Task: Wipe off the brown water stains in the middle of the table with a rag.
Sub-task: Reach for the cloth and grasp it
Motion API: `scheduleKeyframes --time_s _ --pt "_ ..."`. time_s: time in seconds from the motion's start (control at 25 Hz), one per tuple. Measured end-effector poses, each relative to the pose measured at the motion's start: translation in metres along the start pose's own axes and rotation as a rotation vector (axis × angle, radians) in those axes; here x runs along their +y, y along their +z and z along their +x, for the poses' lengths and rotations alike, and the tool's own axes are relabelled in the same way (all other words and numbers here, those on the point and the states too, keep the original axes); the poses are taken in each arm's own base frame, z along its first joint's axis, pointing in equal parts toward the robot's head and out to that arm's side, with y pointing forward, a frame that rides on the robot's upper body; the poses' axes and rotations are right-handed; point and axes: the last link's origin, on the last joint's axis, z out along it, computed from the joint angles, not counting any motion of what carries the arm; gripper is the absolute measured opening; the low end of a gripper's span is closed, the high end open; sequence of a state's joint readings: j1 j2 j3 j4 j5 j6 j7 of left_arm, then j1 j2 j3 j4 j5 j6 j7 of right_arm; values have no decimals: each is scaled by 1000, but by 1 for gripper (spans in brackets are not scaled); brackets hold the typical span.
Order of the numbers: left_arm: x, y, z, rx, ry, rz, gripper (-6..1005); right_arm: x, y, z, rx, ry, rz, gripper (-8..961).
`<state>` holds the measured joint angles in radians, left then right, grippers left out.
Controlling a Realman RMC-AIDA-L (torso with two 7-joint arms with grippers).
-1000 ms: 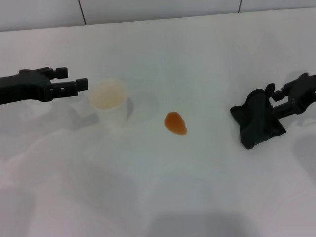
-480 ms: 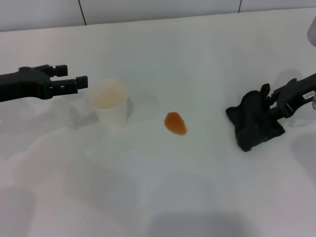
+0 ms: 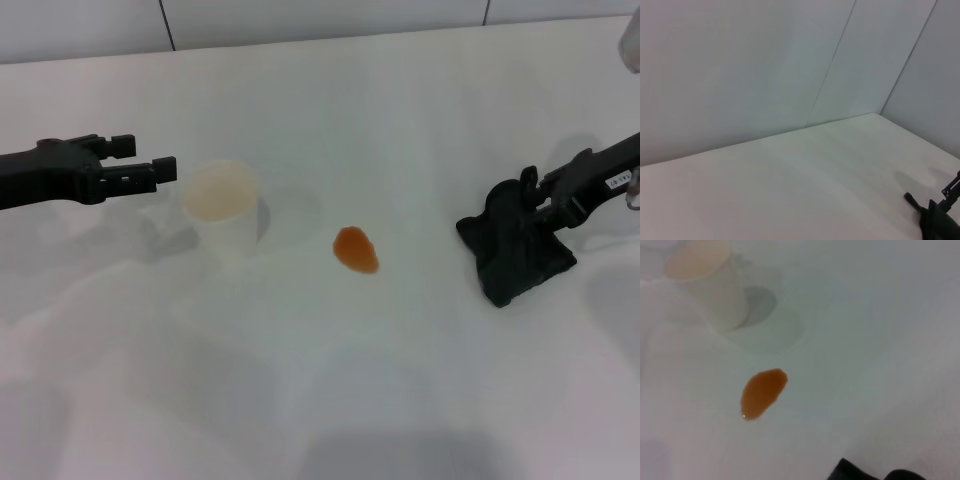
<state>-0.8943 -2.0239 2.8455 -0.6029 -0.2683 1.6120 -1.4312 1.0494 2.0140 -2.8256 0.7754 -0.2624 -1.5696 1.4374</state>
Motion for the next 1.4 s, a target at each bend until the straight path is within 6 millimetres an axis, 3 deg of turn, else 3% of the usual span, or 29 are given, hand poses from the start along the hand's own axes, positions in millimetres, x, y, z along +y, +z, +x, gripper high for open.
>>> scheduleKeyframes --time_s 1.4 --pt "1 1 1 0 1 -1 871 -3 13 -1 35 44 26 515"
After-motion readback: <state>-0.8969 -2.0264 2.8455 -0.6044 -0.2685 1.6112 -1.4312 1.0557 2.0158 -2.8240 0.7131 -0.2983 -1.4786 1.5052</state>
